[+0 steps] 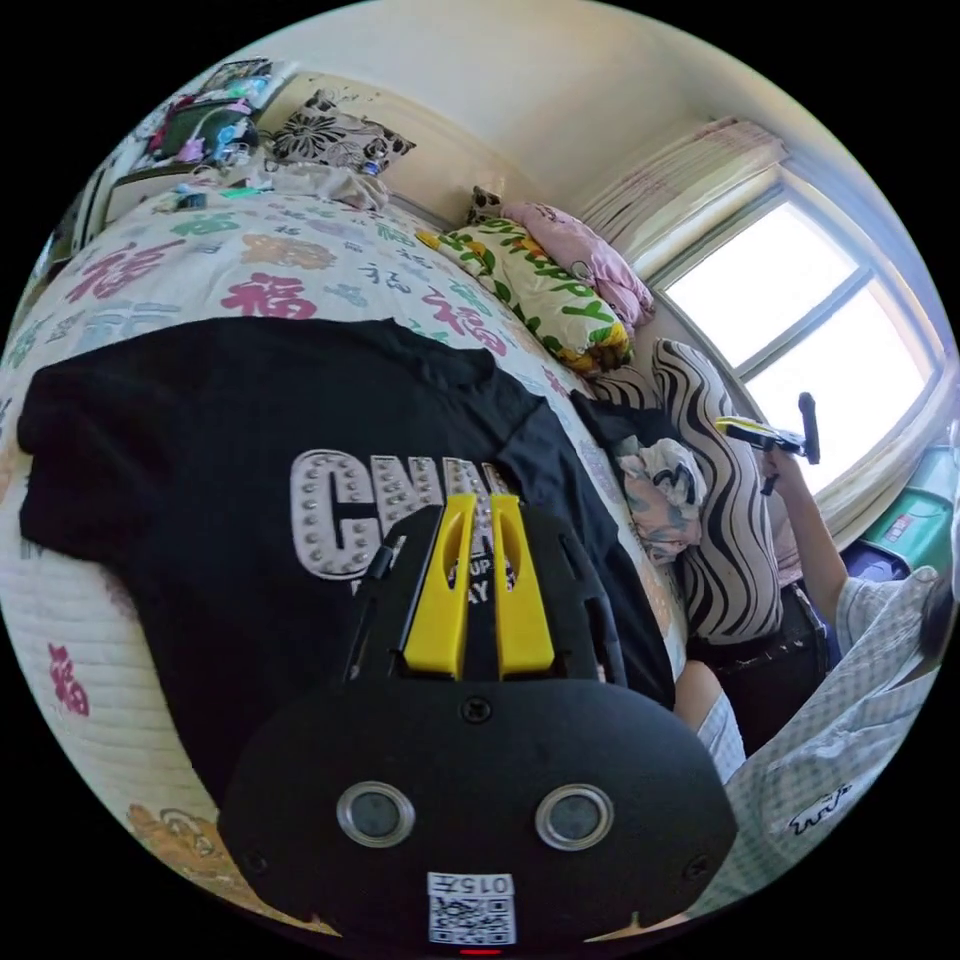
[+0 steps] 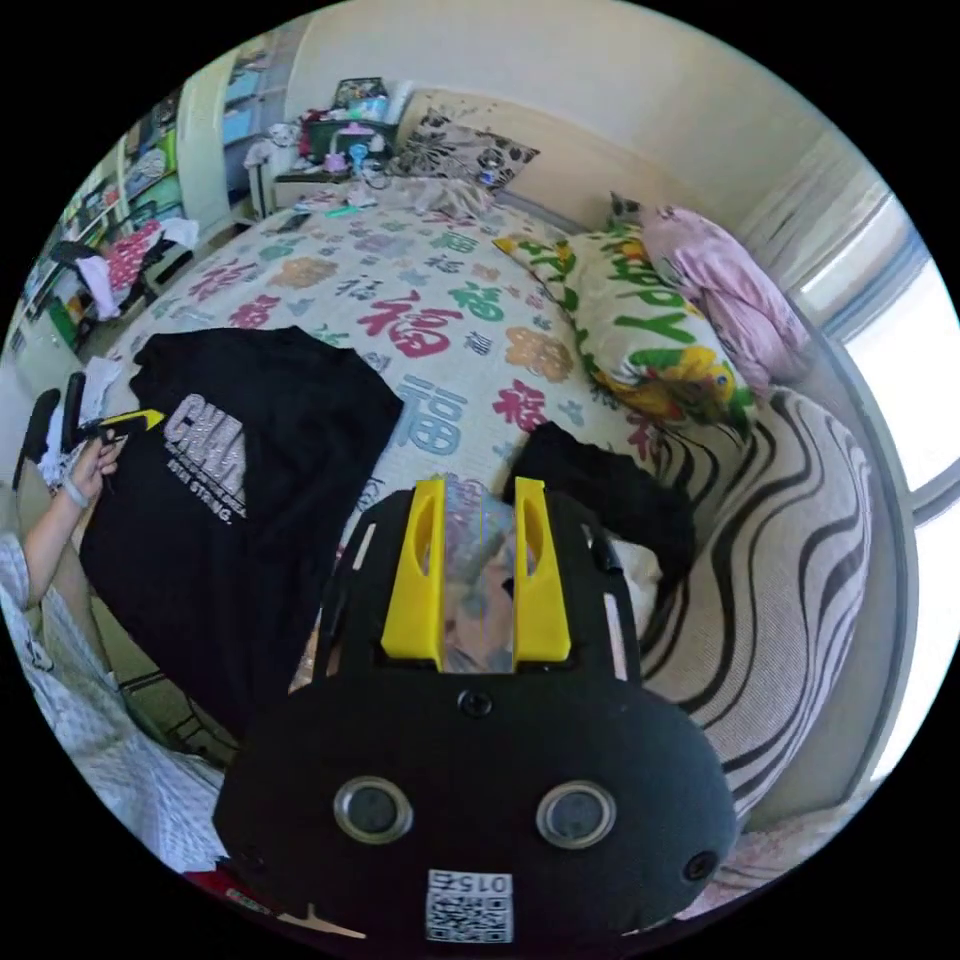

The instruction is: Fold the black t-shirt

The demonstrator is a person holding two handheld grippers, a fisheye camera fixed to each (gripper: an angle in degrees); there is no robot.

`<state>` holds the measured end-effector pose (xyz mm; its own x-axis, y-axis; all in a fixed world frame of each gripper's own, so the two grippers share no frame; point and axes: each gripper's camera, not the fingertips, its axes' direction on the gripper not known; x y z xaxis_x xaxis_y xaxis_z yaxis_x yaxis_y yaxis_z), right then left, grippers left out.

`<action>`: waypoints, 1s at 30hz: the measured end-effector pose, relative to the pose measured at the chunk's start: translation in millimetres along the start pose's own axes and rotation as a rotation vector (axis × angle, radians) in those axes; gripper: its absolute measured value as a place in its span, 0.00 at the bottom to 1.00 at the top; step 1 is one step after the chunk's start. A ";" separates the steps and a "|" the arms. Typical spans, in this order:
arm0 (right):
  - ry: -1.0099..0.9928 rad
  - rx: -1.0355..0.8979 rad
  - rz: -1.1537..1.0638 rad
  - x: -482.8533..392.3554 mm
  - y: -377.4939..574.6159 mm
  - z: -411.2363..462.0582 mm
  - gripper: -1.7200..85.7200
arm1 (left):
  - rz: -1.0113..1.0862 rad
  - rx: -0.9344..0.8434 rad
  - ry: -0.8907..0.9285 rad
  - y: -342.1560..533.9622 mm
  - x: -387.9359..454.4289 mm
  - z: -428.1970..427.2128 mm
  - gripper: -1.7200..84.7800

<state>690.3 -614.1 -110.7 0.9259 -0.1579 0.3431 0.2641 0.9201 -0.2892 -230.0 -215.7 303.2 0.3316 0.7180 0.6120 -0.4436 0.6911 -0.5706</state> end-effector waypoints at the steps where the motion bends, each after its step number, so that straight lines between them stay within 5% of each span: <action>1: -0.036 0.024 -0.028 -12.1 -4.0 0.4 0.14 | -0.042 0.041 -0.064 6.0 -15.6 -30.9 0.04; 7: -0.514 0.141 -0.298 -167.1 -79.9 38.5 0.11 | -0.363 0.291 -0.408 64.1 -102.9 -173.3 0.08; 14: -0.817 0.065 -0.451 -374.0 -192.5 104.0 0.09 | -0.570 0.433 -0.278 85.1 -191.4 -215.3 0.12; 22: -0.781 -0.047 -0.490 -507.7 -255.8 151.5 0.09 | -0.661 0.498 -0.241 127.6 -217.4 -254.4 0.02; 30: -0.513 -0.165 -0.543 -612.9 -298.7 204.1 0.12 | -0.703 0.595 -0.100 178.1 -223.2 -274.1 0.07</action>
<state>-11.2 -719.0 -52.3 0.4236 -0.3493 0.8358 0.7206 0.6890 -0.0773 -154.8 -230.4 -85.2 0.6259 0.1200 0.7707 -0.5311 0.7891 0.3085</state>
